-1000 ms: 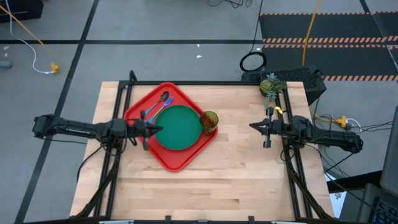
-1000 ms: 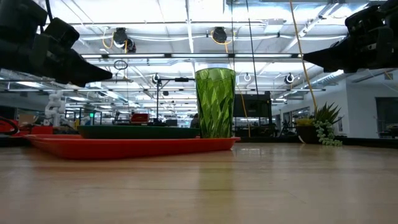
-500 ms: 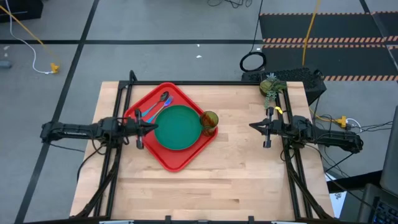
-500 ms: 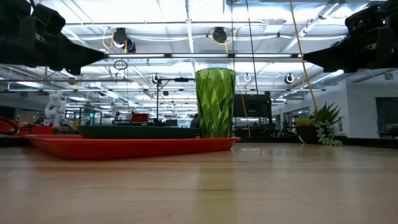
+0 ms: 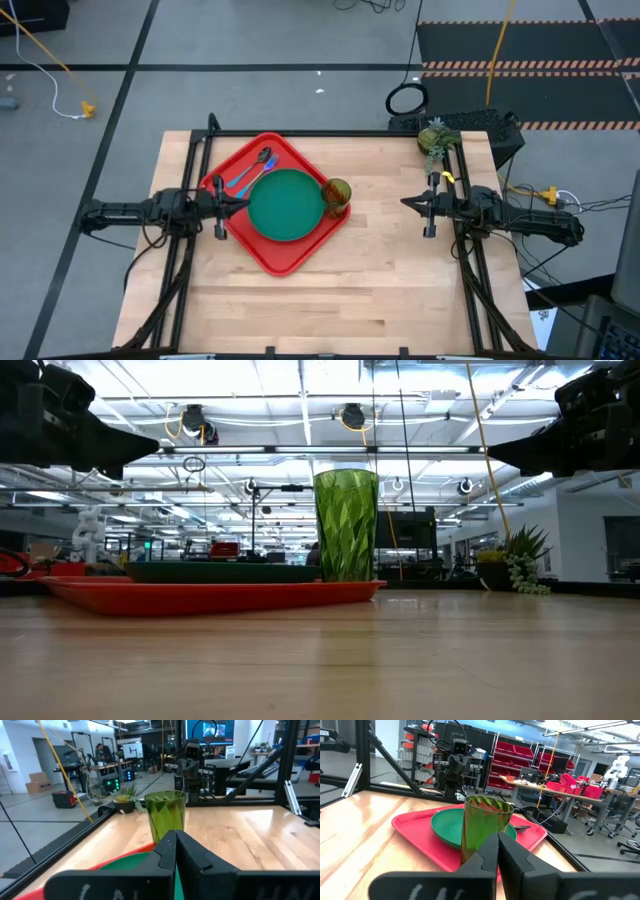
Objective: Pick and place plate/cup/fork/spoon on tray
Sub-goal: Return to Home Position
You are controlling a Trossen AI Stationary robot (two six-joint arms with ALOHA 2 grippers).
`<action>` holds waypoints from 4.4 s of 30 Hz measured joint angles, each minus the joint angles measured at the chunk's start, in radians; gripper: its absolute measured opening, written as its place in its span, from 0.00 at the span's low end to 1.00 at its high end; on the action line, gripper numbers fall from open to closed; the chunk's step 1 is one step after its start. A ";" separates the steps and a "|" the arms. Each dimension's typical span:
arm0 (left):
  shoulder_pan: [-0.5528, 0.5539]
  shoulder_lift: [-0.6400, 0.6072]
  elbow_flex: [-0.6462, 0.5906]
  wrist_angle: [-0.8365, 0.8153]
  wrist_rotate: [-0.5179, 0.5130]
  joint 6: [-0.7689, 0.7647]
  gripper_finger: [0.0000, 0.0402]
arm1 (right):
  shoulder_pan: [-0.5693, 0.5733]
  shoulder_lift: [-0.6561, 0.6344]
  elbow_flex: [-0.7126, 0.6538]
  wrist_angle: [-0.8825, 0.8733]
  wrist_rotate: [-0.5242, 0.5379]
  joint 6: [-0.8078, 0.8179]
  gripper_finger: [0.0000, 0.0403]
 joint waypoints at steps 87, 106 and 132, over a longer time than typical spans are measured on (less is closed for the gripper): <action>0.002 0.004 -0.003 0.031 0.038 0.057 0.06 | 0.000 0.000 0.000 0.000 0.000 0.000 0.00; 0.002 0.004 -0.002 0.031 0.038 0.056 0.06 | 0.000 0.000 0.000 0.000 0.000 0.000 0.00; 0.001 0.004 -0.002 0.032 0.038 0.057 0.06 | 0.000 0.000 0.000 0.000 0.000 0.000 0.00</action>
